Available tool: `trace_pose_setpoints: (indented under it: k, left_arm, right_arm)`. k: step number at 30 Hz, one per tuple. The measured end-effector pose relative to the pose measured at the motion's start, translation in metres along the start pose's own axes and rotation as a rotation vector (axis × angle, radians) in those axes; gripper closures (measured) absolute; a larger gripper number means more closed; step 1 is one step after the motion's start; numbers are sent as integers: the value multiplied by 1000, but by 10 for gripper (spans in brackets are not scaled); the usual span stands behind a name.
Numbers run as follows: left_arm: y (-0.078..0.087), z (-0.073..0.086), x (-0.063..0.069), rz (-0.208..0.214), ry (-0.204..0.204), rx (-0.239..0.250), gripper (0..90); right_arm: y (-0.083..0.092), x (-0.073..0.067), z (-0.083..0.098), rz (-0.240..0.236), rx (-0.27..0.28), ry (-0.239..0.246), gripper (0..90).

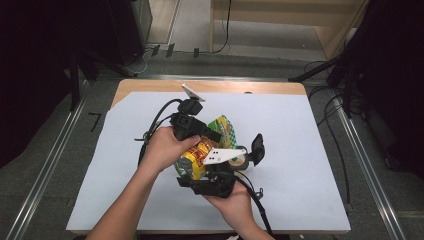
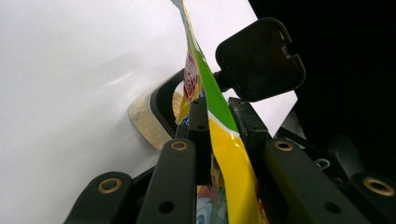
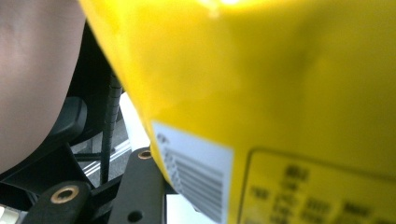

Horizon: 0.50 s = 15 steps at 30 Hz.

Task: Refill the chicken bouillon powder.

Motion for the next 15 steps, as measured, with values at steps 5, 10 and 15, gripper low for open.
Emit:
trace_pose_setpoints:
  k: [5,10,15]
  left_arm:
    - [-1,0,-3,13,18,-4,802]
    - [-2,0,-4,18,24,-6,801]
    - [-2,-1,-3,16,23,2,800]
  right_arm:
    - [1,1,1,-12,-5,-10,652]
    - [0,0,1,-16,-8,-22,653]
    - [1,1,1,-12,-11,-22,647]
Point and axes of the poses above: each handheld gripper's, and its own axes: y roughly backward along the jaws, z roughly out of its underside, x roughly to its right, the point moved 10 cm from there along -y, roughly forward along the jaws
